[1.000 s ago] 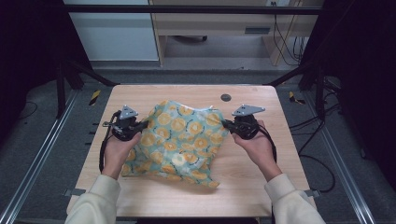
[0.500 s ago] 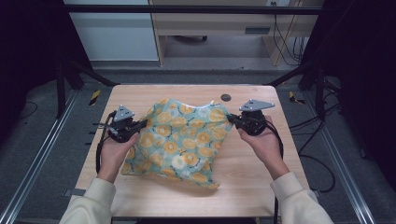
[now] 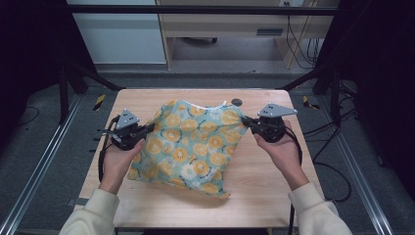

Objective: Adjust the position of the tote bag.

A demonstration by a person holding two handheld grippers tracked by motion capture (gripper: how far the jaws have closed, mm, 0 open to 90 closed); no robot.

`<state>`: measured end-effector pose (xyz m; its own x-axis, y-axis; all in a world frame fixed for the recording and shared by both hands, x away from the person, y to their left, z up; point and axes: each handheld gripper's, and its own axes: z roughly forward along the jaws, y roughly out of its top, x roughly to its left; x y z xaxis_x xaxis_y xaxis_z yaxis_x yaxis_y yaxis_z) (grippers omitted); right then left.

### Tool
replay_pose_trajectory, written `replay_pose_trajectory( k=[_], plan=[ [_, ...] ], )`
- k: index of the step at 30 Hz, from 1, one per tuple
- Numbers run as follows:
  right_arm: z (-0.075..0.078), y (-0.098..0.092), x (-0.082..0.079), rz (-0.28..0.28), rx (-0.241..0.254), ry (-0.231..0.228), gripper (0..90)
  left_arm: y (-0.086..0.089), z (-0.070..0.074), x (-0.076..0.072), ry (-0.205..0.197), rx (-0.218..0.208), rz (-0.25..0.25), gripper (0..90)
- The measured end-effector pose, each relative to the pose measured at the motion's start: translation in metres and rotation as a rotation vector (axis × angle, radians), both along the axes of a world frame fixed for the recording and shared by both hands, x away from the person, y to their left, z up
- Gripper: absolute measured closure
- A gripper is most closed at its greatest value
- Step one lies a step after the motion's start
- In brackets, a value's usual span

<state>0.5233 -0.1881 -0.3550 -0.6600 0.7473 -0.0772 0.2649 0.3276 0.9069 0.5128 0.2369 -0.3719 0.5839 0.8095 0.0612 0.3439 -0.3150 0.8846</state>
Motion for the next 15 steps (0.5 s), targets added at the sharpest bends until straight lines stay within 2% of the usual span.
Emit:
replay_pose_trajectory(
  k=[4, 7, 8, 10, 15],
  plan=[
    [-0.003, 0.002, -0.007, 0.004, -0.011, -0.014, 89.6, 0.003, -0.001, -0.009, -0.021, -0.007, -0.001, 90.0],
    [-0.004, 0.004, -0.021, 0.013, -0.013, -0.046, 89.5, 0.007, -0.004, -0.023, -0.050, -0.021, 0.006, 90.0],
    [-0.004, 0.004, -0.021, 0.013, -0.013, -0.046, 89.5, 0.007, -0.004, -0.023, -0.050, -0.021, 0.006, 90.0],
    [-0.008, 0.005, -0.036, 0.028, -0.002, -0.067, 89.6, 0.011, -0.008, -0.034, -0.072, -0.039, 0.005, 90.0],
    [-0.018, 0.006, -0.050, 0.051, 0.019, -0.068, 89.5, 0.019, -0.020, -0.043, -0.061, -0.069, 0.008, 90.0]
  ],
)
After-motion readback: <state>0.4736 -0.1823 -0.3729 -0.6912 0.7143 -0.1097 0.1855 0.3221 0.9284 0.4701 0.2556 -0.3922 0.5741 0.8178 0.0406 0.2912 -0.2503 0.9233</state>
